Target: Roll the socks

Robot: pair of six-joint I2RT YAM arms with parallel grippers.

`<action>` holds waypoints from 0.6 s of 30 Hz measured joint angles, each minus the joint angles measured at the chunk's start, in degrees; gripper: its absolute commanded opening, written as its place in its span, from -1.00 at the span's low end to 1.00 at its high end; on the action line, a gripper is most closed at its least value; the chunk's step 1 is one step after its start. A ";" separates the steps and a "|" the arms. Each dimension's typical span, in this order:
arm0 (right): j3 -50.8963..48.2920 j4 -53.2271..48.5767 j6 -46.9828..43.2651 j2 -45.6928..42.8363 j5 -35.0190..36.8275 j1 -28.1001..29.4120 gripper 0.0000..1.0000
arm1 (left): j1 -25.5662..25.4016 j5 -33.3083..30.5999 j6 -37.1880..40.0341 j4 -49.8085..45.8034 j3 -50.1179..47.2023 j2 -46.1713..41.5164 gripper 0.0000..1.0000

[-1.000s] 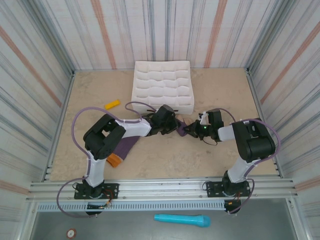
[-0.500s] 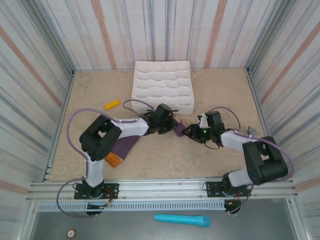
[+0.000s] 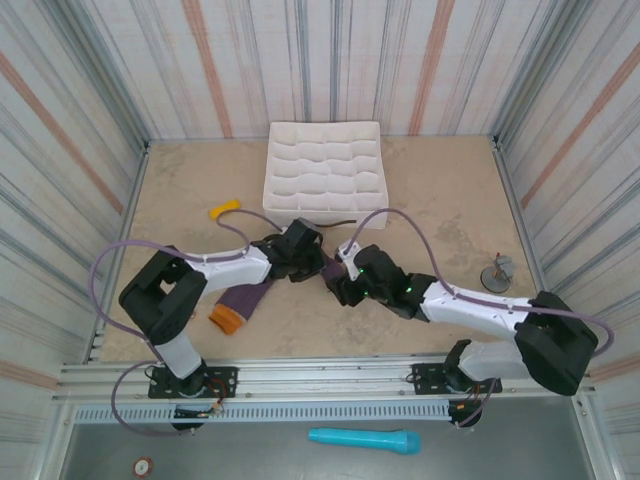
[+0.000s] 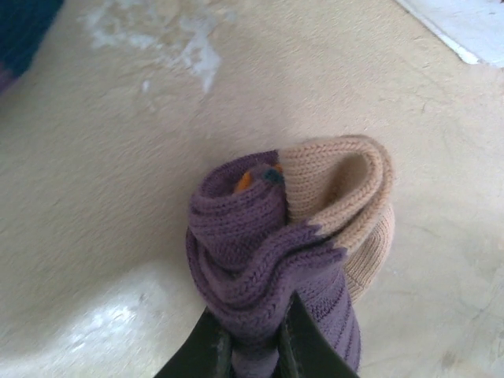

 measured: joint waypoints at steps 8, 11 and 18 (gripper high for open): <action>-0.07 8.52 -5.38 9.70 8.52 3.61 0.34 | 0.00 0.13 -1.31 -0.96 -2.23 -2.34 -1.00; -0.74 11.56 -5.49 12.07 9.55 3.87 0.30 | 0.00 0.55 -1.68 -0.90 -2.64 -2.60 -1.00; -1.53 16.35 -5.29 16.26 10.32 3.89 0.12 | 0.07 1.14 -2.99 -0.59 -3.45 -2.97 -1.00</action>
